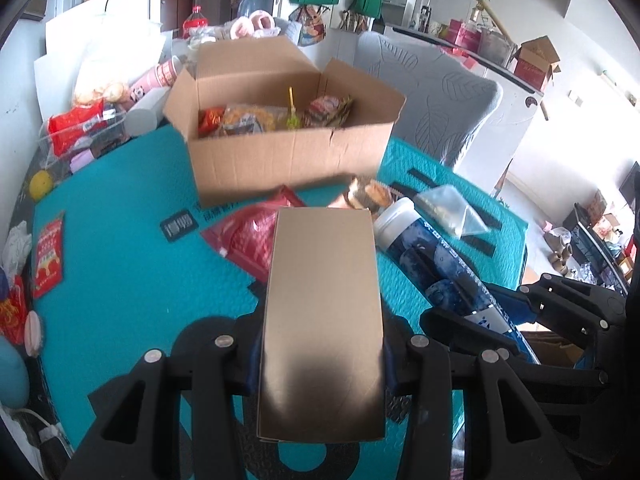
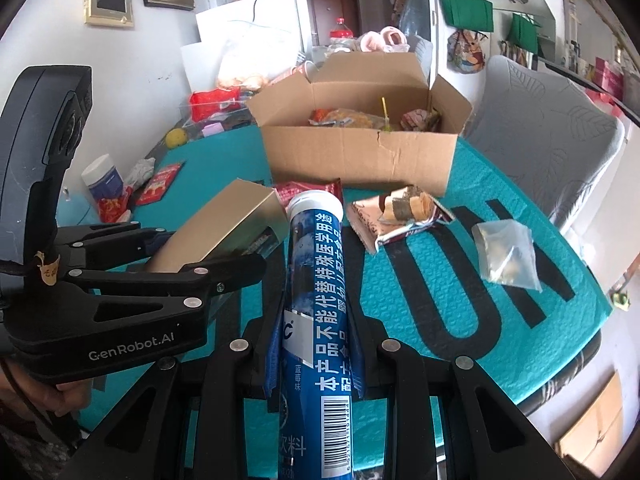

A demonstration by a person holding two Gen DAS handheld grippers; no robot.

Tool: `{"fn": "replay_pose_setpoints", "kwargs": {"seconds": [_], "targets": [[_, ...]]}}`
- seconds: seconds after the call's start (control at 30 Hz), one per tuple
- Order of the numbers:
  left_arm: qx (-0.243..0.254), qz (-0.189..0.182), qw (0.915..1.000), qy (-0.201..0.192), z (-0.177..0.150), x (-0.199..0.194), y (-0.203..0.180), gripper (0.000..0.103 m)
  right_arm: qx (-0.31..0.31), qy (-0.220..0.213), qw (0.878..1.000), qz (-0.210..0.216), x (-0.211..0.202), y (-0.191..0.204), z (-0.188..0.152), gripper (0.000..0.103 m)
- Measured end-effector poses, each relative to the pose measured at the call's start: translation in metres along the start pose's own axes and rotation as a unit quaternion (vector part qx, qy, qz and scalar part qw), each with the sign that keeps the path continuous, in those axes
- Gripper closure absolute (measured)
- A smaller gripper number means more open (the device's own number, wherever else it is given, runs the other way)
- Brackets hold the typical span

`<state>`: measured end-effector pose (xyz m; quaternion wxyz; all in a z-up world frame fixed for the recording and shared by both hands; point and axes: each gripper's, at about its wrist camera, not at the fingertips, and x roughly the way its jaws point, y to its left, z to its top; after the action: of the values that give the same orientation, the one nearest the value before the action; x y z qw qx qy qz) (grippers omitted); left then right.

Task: Organize snacks
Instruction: 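Lift the tan box and drink tube and carry them toward the cardboard box, then lower the tan box and drink tube into the cardboard box and open both tools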

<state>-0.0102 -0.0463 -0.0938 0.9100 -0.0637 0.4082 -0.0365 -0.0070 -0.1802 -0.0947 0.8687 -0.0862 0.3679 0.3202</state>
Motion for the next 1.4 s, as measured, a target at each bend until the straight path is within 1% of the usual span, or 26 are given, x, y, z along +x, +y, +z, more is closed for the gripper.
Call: {"fn": "replay_pose_setpoints", "kwargs": {"seconds": [0.1, 0.27, 0.37, 0.47, 0.6, 0.7, 0.77, 0.83, 0.97, 1.1, 1.2, 1.4], "targets": [[0.003, -0.004, 0.9998, -0.021, 0.016, -0.007, -0.001, 0.059, -0.008, -0.017, 1.0, -0.003, -0.008, -0.002, 0.014, 0.075], [0.022, 0.006, 0.9974, -0.069, 0.049, -0.027, -0.009, 0.059, -0.02, -0.054, 0.998, -0.004, -0.023, -0.009, 0.044, 0.075], [0.03, 0.012, 0.9953, -0.091, 0.068, -0.037, -0.011, 0.059, -0.029, -0.079, 0.996, -0.004, -0.032, -0.013, 0.062, 0.075], [0.028, 0.011, 0.9948, -0.098, 0.086, -0.043, -0.008, 0.059, -0.036, -0.099, 0.994, -0.004, -0.036, -0.015, 0.082, 0.075], [0.033, 0.024, 0.993, -0.111, 0.108, -0.053, -0.004, 0.059, -0.053, -0.115, 0.992, 0.007, -0.037, -0.016, 0.106, 0.075], [0.049, 0.041, 0.9898, -0.127, 0.125, -0.057, -0.003, 0.059, -0.063, -0.124, 0.99, 0.01, -0.034, -0.017, 0.121, 0.075], [0.05, 0.046, 0.9882, -0.137, 0.135, -0.057, -0.001, 0.059, -0.064, -0.132, 0.989, 0.017, -0.032, -0.019, 0.133, 0.075], [0.047, 0.045, 0.9872, -0.146, 0.147, -0.055, 0.004, 0.059, -0.065, -0.139, 0.988, 0.02, -0.03, -0.021, 0.145, 0.075], [0.041, 0.036, 0.9866, -0.154, 0.167, -0.047, 0.011, 0.059, -0.07, -0.147, 0.987, 0.012, -0.023, -0.027, 0.167, 0.075], [0.039, 0.024, 0.9866, -0.157, 0.185, -0.032, 0.018, 0.059, -0.072, -0.151, 0.986, 0.016, -0.015, -0.037, 0.186, 0.075], [0.038, 0.019, 0.9868, -0.157, 0.2, -0.016, 0.025, 0.059, -0.078, -0.151, 0.985, 0.009, -0.002, -0.043, 0.2, 0.075], [0.042, 0.03, 0.9883, -0.144, 0.224, 0.021, 0.037, 0.059, -0.075, -0.13, 0.989, 0.001, 0.034, -0.055, 0.219, 0.075]]}}
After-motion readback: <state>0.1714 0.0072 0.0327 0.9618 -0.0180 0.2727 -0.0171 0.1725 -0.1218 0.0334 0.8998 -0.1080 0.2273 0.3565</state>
